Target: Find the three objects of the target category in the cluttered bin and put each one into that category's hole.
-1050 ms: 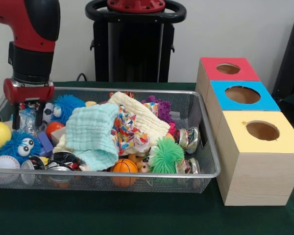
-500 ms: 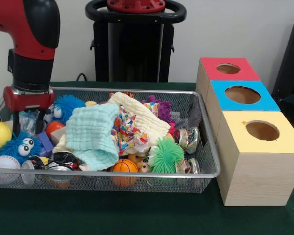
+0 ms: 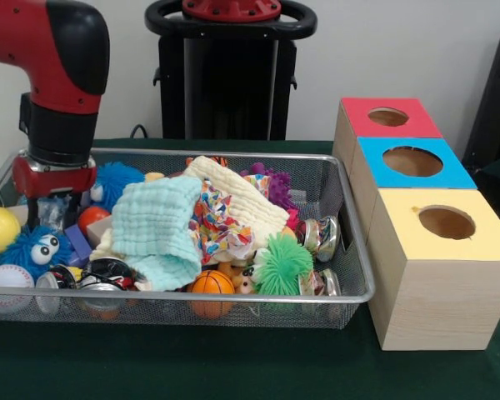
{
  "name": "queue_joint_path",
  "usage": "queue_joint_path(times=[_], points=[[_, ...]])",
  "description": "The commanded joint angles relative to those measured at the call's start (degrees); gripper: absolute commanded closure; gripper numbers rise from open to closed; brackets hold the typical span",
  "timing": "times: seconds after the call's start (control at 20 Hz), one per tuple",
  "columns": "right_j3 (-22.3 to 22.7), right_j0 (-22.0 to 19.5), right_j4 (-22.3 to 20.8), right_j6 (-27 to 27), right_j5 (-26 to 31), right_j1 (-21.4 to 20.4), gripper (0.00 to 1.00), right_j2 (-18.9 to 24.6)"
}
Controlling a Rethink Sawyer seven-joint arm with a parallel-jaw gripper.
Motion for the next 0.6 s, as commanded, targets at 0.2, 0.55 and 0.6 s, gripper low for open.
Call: queue_joint_path(times=[0.2,0.55,0.6], points=[[-0.5,5.6,1.8,10.0,13.5,0.9,0.00,-10.5],[-0.7,8.0,2.8,8.7,15.9,-0.1,0.00,-14.0],[-0.8,8.0,2.8,8.6,15.6,0.0,0.00,-14.0]])
